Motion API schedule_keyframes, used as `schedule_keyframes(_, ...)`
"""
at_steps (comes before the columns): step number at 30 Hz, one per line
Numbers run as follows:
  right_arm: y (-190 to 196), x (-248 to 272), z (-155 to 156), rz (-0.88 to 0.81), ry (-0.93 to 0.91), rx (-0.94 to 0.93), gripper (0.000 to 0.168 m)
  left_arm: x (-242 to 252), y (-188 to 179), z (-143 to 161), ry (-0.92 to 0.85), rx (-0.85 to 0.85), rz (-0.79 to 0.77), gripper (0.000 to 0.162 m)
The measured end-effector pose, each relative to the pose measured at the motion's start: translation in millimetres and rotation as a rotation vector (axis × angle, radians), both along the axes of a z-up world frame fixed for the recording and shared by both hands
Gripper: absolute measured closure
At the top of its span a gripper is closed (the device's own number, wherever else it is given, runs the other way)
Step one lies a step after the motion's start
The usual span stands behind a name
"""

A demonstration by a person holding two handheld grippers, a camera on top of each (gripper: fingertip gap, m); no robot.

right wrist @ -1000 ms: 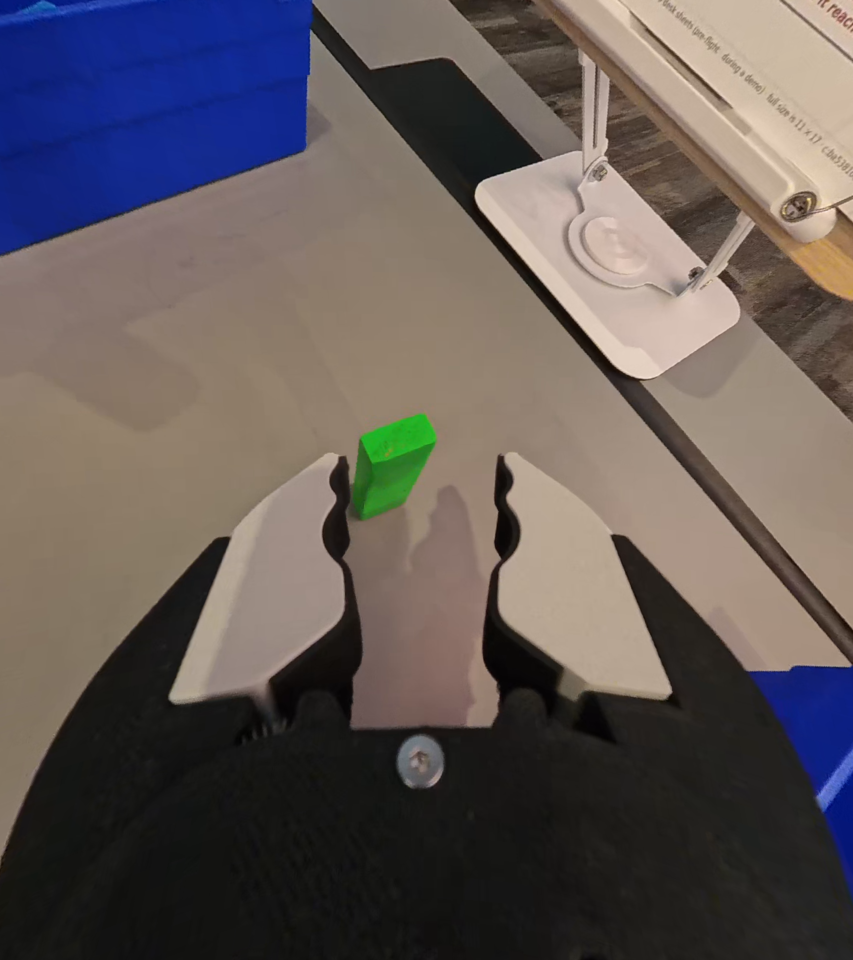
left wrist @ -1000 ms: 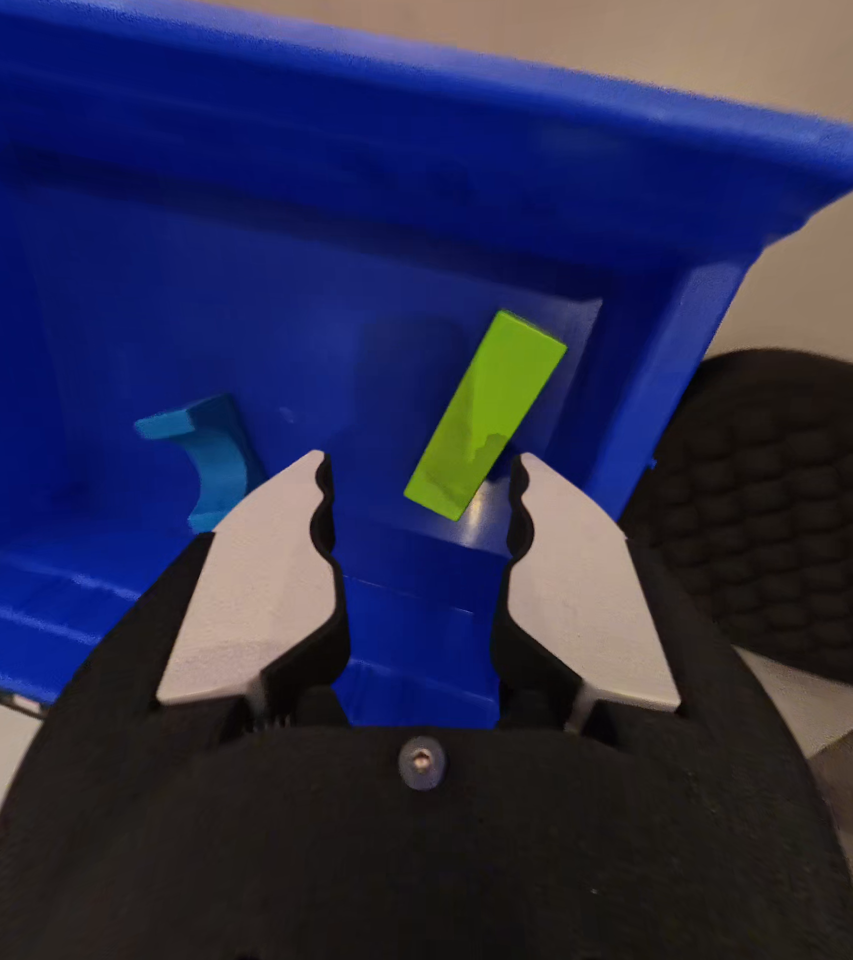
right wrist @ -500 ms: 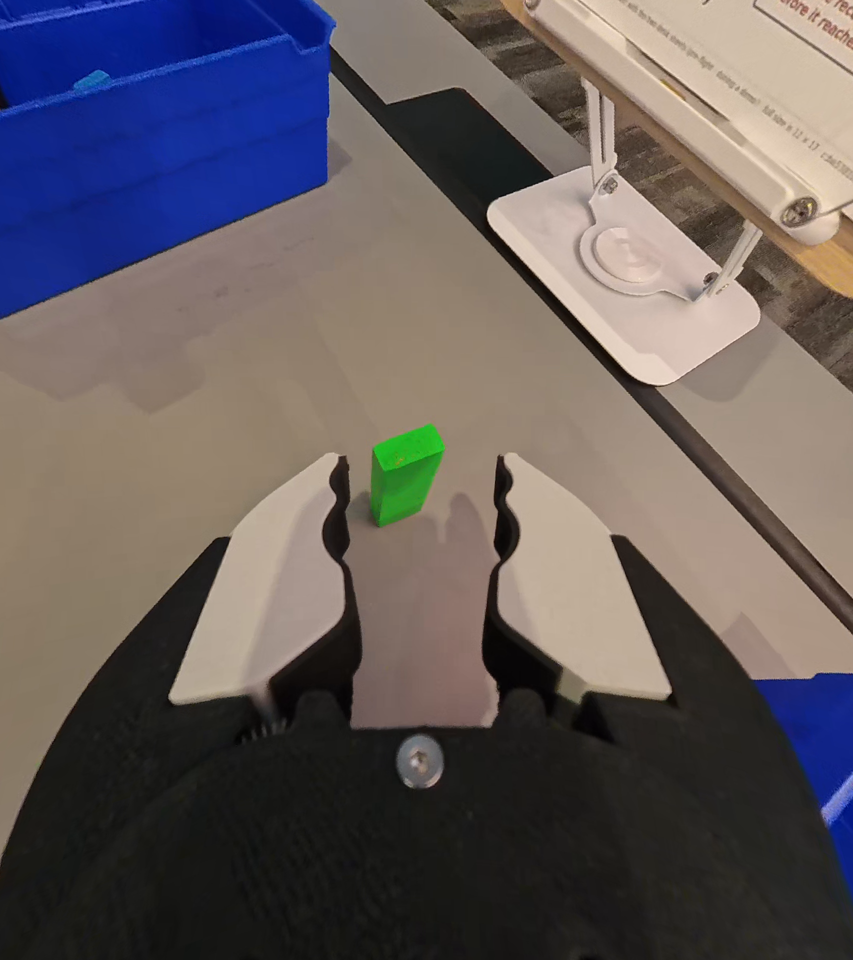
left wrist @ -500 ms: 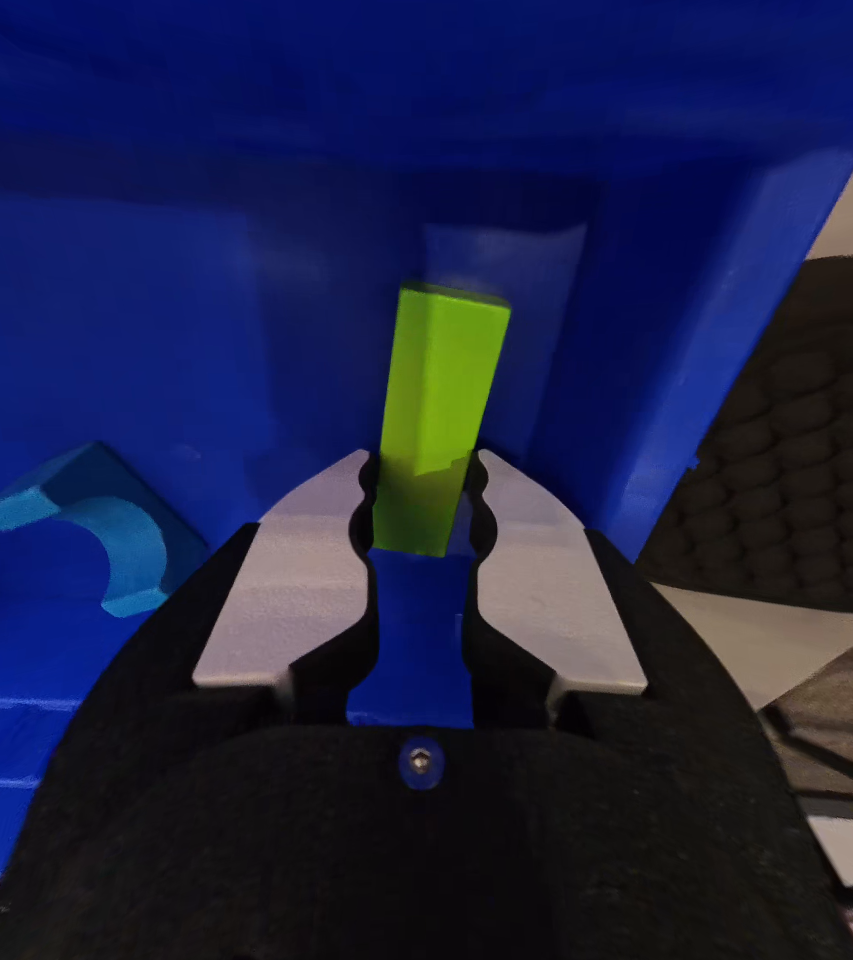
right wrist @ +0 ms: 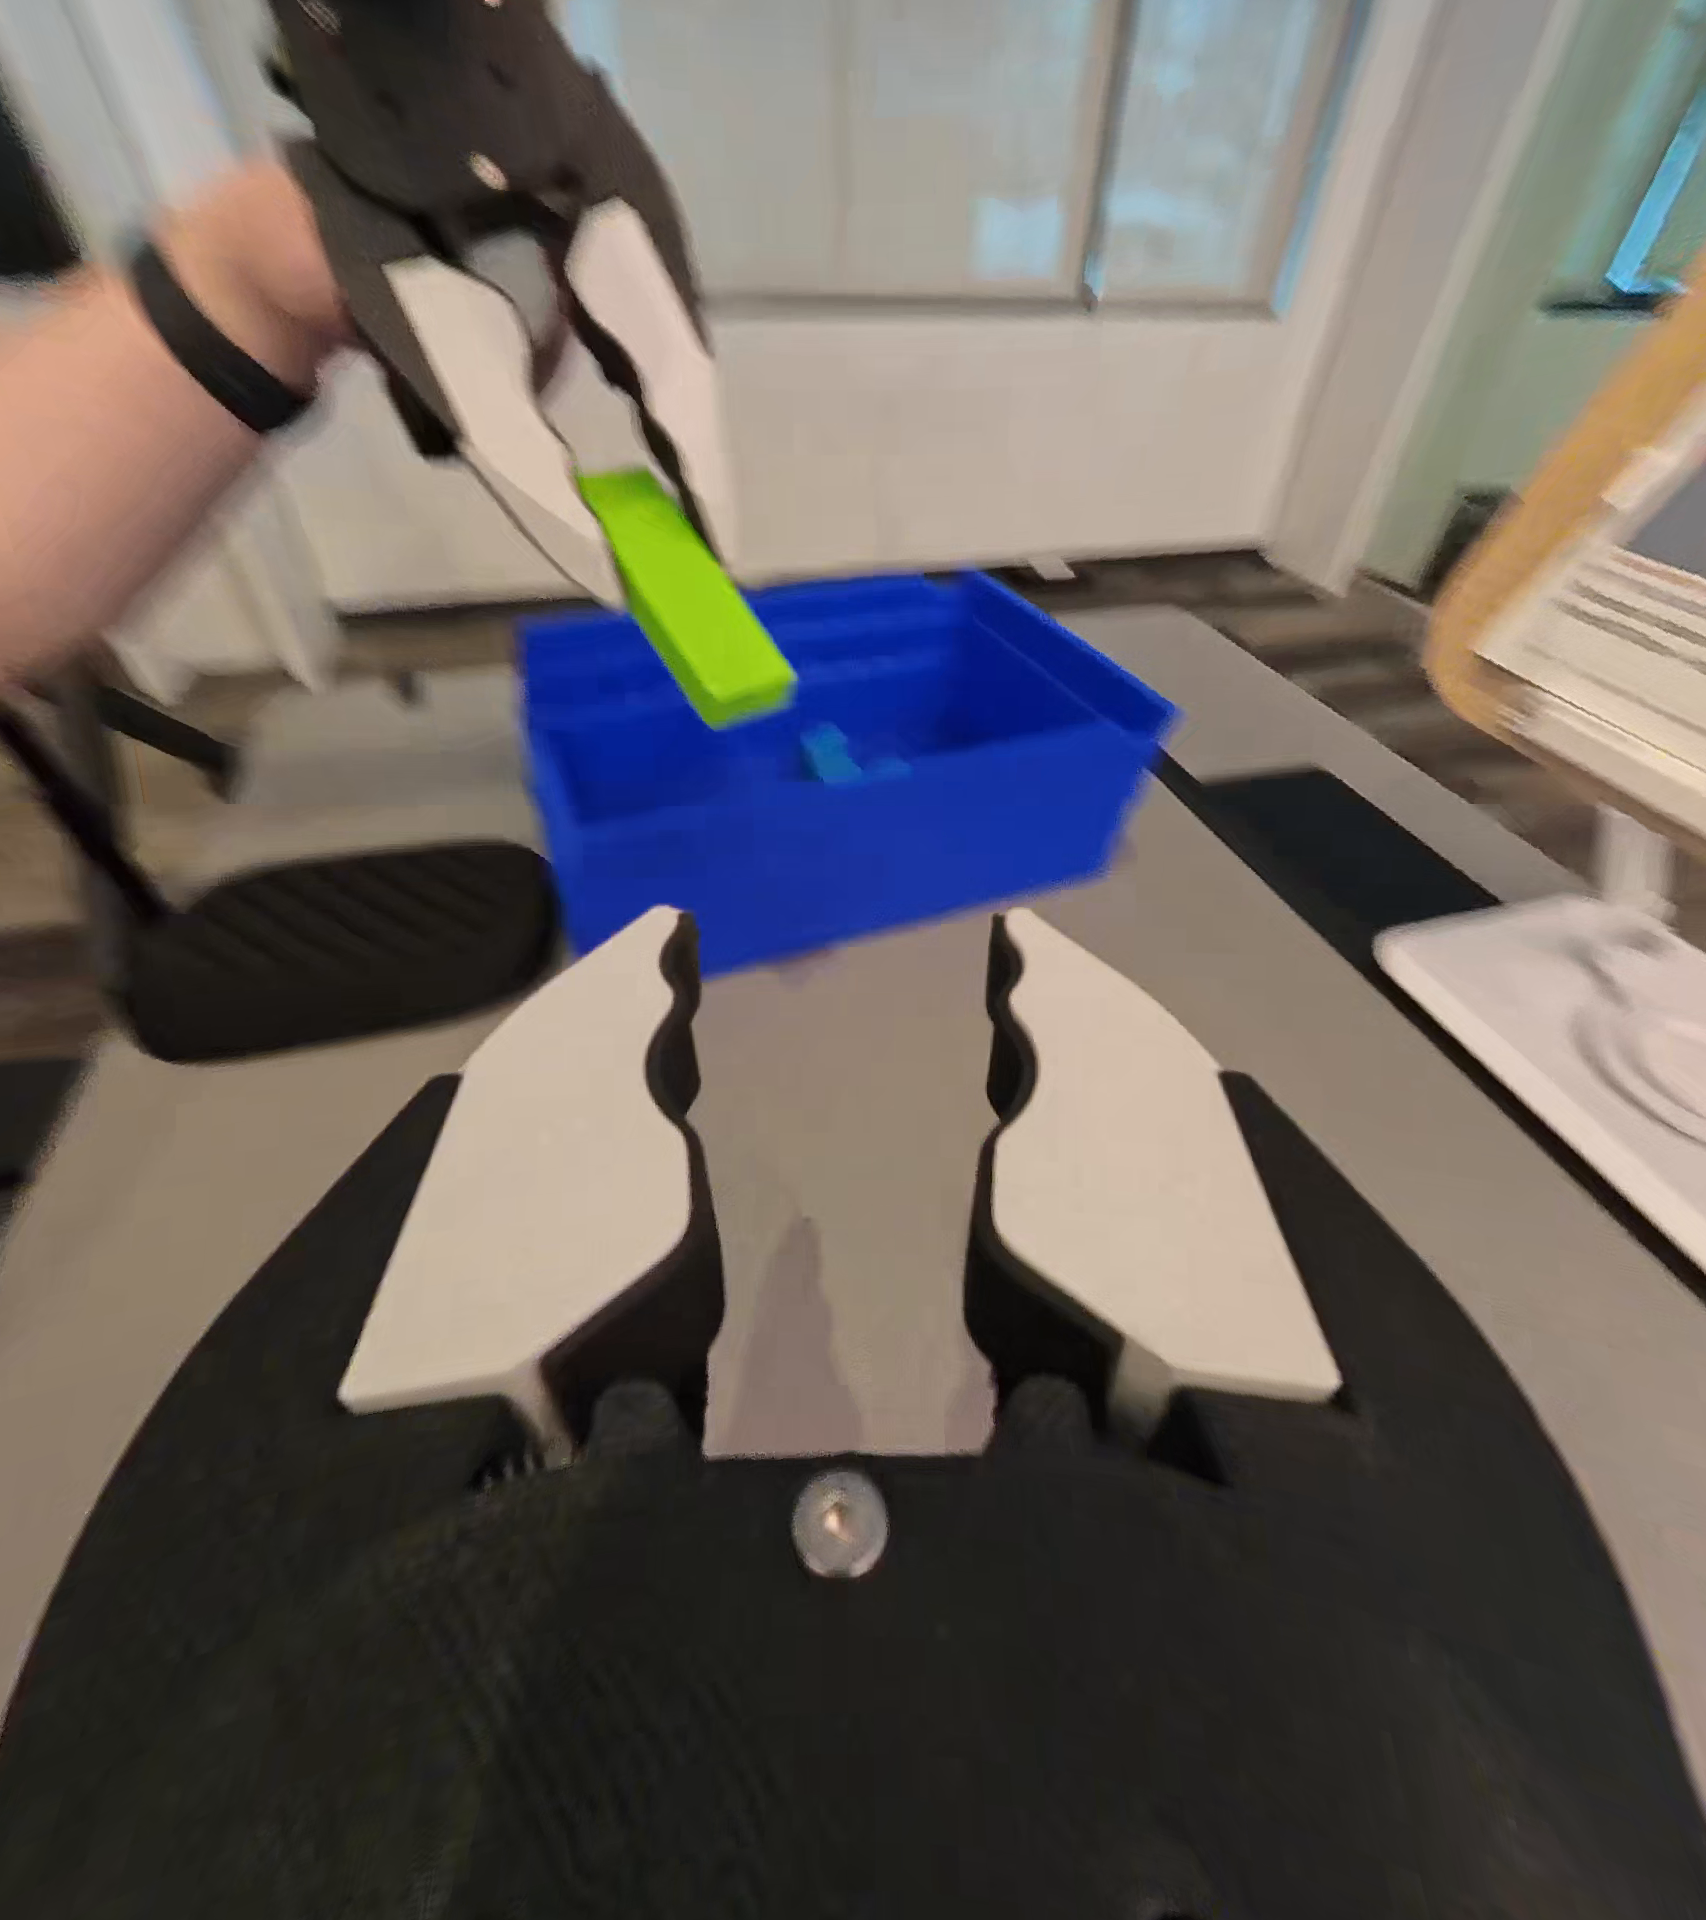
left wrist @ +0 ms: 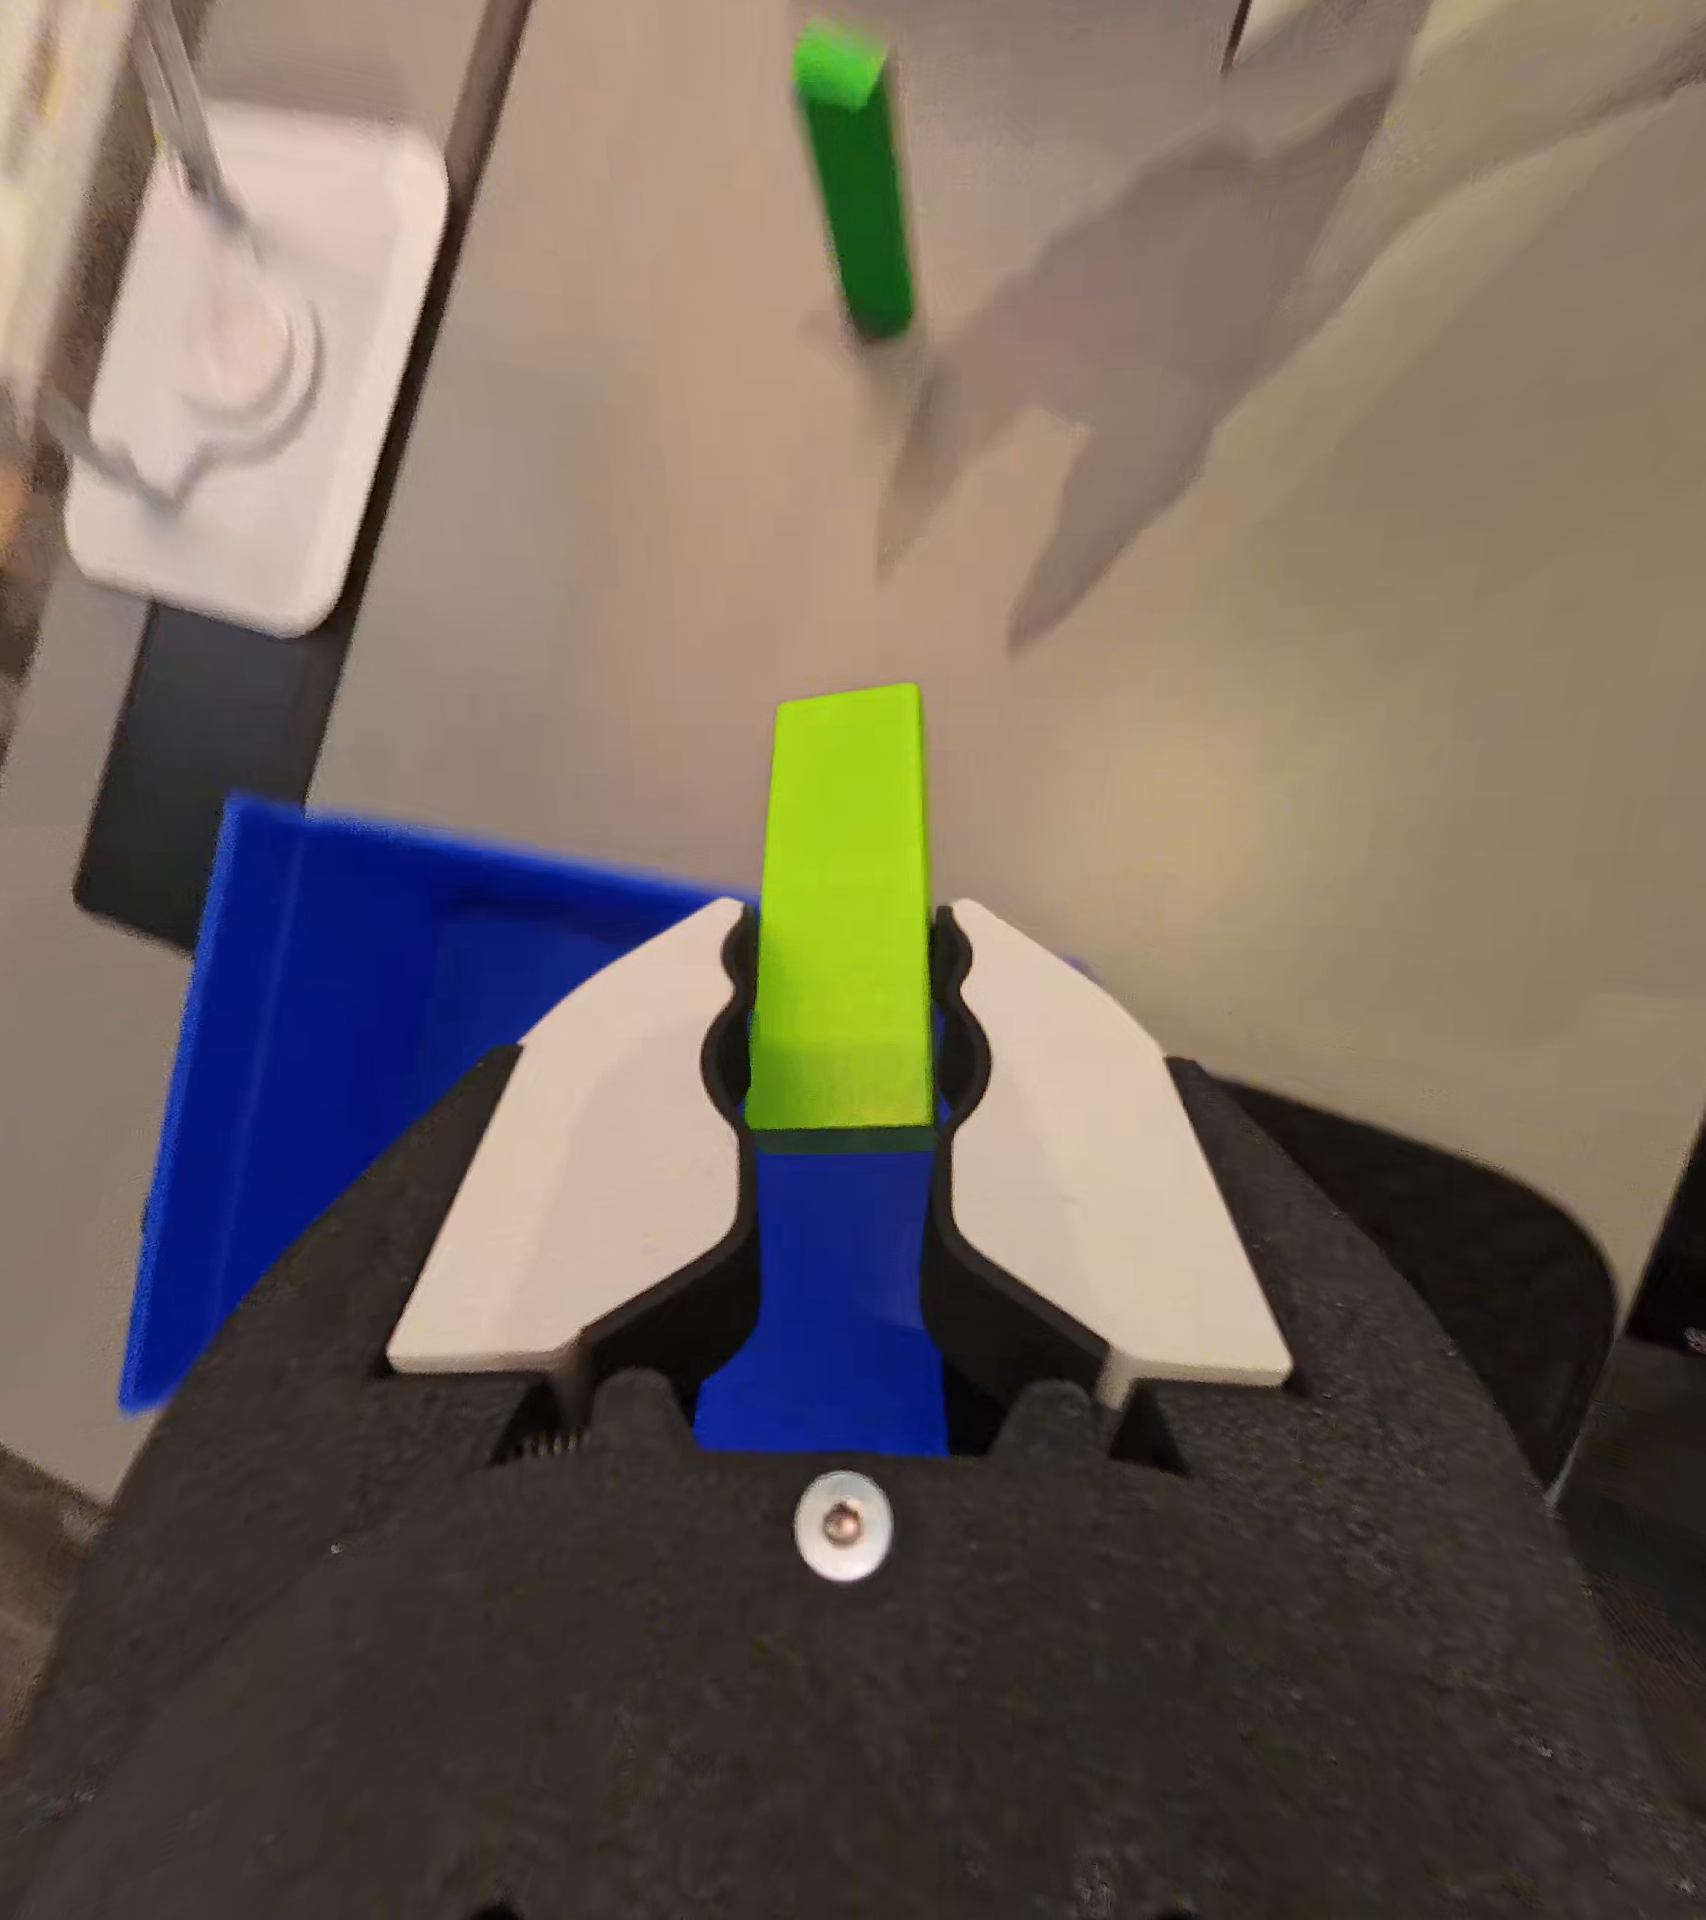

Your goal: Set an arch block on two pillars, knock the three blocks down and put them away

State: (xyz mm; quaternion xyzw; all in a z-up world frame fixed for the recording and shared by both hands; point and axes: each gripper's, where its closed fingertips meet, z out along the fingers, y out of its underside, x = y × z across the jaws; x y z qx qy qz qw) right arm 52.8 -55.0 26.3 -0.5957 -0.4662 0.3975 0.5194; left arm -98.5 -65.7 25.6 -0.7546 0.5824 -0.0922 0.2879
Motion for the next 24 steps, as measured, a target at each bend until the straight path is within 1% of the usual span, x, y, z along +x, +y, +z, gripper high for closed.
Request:
schedule_keyframes(2,-20.1,-13.1,12.3,0.085,0.125,-0.021,0.114,35.8,-13.1,22.6,-0.052,0.052,-0.070,0.129)
schedule_keyframes(4,-34.9,-17.3,24.7,0.134,0.231,0.009,0.114,72.5,-25.3,44.1,-0.121,0.116,-0.137,0.130)
schedule_keyframes(7,-49.0,-9.4,46.9,0.163,0.377,0.060,0.114,120.8,-43.4,70.1,-0.242,0.185,-0.229,0.130)
schedule_keyframes(10,-68.6,9.2,78.8,0.231,0.542,0.099,0.114,153.9,-55.6,85.6,-0.353,0.209,-0.300,0.130)
schedule_keyframes(11,-71.3,16.0,88.0,0.232,0.584,0.110,0.117,161.7,-57.9,88.3,-0.387,0.205,-0.320,0.130)
schedule_keyframes(13,-70.0,26.5,97.2,0.213,0.610,0.128,0.134,173.6,-61.8,92.2,-0.456,0.190,-0.354,0.130)
schedule_keyframes(14,-69.9,30.1,99.7,0.215,0.608,0.133,0.135,177.1,-60.9,93.3,-0.485,0.192,-0.359,0.130)
schedule_keyframes(17,-63.8,35.0,102.6,0.203,0.522,0.151,0.135,180.6,-53.5,93.2,-0.554,0.200,-0.354,0.129)
schedule_keyframes(18,-58.8,37.3,103.1,0.189,0.474,0.156,0.135,179.8,-47.5,93.9,-0.585,0.207,-0.327,0.121)
schedule_keyframes(19,-52.0,40.8,102.2,0.171,0.413,0.151,0.135,177.3,-41.0,93.3,-0.611,0.210,-0.298,0.107)
schedule_keyframes(20,-42.4,45.5,99.0,0.141,0.342,0.136,0.135,172.8,-34.8,91.7,-0.630,0.203,-0.274,0.100)
schedule_keyframes(22,-15.9,58.7,79.5,0.042,0.145,0.061,0.135,161.3,-22.6,85.4,-0.670,0.174,-0.236,0.093)
schedule_keyframes(23,-4.1,67.3,63.5,-0.004,0.029,0.006,0.135,154.4,-16.8,80.7,-0.671,0.163,-0.225,0.085)
schedule_keyframes(24,6.0,76.3,46.3,-0.044,-0.073,-0.048,0.135,147.8,-13.3,76.0,-0.670,0.145,-0.224,0.083)
